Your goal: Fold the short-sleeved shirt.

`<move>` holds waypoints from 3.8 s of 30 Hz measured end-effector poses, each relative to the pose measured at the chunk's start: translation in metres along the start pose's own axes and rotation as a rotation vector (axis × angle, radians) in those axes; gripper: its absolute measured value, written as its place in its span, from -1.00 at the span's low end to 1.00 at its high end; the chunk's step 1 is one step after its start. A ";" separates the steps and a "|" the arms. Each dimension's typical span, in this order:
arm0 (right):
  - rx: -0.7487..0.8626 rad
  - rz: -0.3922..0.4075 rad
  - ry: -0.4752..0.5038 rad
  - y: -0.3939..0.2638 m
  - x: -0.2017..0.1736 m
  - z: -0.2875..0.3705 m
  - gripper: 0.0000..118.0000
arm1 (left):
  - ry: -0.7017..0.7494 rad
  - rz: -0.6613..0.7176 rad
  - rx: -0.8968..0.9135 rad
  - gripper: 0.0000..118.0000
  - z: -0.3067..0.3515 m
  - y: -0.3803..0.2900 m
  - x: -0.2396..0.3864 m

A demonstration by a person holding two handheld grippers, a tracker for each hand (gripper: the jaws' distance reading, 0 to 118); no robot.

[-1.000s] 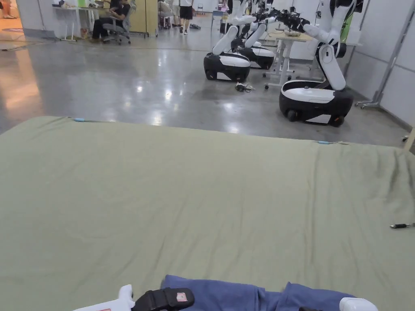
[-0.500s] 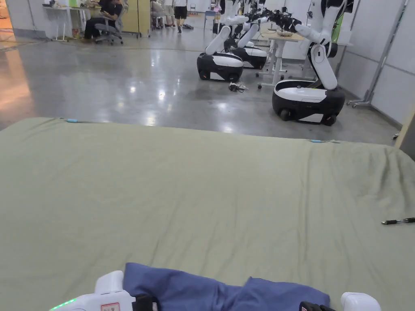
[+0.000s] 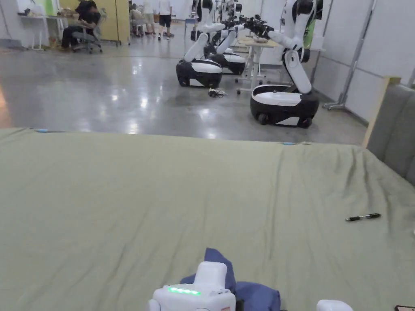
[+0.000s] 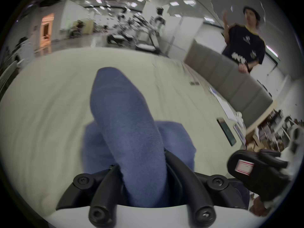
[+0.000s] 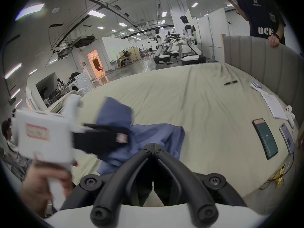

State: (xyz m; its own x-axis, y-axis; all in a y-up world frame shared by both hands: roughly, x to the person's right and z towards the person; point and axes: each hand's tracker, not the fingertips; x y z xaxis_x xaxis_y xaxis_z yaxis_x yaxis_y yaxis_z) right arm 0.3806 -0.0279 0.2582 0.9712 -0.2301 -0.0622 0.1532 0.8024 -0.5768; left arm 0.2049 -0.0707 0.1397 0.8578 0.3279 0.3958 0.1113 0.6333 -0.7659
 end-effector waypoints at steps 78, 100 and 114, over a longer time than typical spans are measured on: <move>-0.178 -0.166 -0.003 -0.009 -0.001 -0.092 -0.99 | -0.047 0.396 0.099 -0.65 0.145 -0.051 -0.297; -0.135 -0.094 0.065 0.015 -0.056 -0.087 -0.99 | 0.514 0.162 0.201 0.23 0.306 -0.055 -0.384; 0.386 0.105 -0.016 0.124 -0.050 0.009 -0.99 | 0.399 -0.035 0.706 -0.80 0.223 0.035 -0.120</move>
State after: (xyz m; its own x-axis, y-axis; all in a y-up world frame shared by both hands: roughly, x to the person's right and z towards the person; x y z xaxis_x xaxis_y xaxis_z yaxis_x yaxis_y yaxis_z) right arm 0.3530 0.0875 0.1972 0.9875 -0.1295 -0.0901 0.1071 0.9697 -0.2196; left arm -0.0062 0.0686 0.1782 0.9889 0.1091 0.1007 -0.0869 0.9753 -0.2033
